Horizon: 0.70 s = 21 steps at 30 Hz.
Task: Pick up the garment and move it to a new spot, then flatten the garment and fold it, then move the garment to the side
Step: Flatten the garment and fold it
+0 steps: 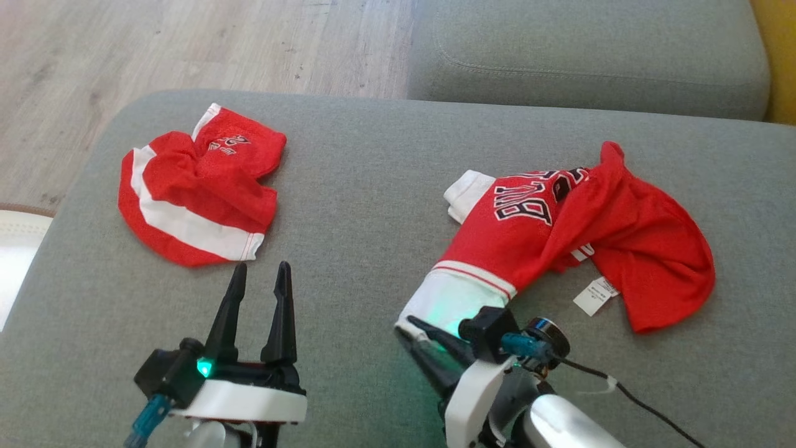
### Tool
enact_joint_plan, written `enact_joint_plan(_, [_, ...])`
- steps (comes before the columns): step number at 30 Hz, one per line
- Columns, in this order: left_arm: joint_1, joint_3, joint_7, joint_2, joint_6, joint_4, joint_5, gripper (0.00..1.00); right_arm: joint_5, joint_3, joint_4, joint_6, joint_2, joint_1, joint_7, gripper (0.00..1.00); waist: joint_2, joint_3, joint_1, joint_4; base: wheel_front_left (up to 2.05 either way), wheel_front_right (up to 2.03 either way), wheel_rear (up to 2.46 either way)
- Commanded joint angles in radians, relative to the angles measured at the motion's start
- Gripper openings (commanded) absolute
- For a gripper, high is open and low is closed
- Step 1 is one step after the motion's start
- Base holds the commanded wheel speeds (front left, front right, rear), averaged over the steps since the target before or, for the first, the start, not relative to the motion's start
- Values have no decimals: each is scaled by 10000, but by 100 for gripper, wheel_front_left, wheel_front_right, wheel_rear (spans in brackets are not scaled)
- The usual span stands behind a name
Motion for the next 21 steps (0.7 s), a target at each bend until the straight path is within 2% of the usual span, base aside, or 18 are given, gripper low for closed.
enact_joint_plan(1, [-306,325,-95,8,15,-283,107,100,74,188,-166,-7,173,-296,87,100,-1,-18,1,1,0,0,0])
enact_joint_plan(5, [-224,407,-95,23,15,-298,134,100,-30,-490,-147,-7,173,-572,-139,100,-1,-19,1,-148,0,0,0])
enact_joint_plan(11, [-241,370,-95,18,15,-406,138,100,-587,-2368,-472,-7,173,-882,-791,100,-1,35,1,-509,0,0,0])
enact_joint_plan(12, [-241,370,-95,18,15,-406,138,100,-587,-2368,-472,-7,173,-882,-791,100,-1,35,1,-509,0,0,0])
enact_joint_plan(15, [-274,294,-95,11,15,-501,89,100,-1111,-3809,-835,-7,173,-796,-1453,100,-1,97,1,-809,0,0,0])
enact_joint_plan(21, [-304,132,-95,1,15,-565,42,100,-976,-6020,-1144,-7,173,-103,-2477,100,-1,196,1,-1200,0,0,0])
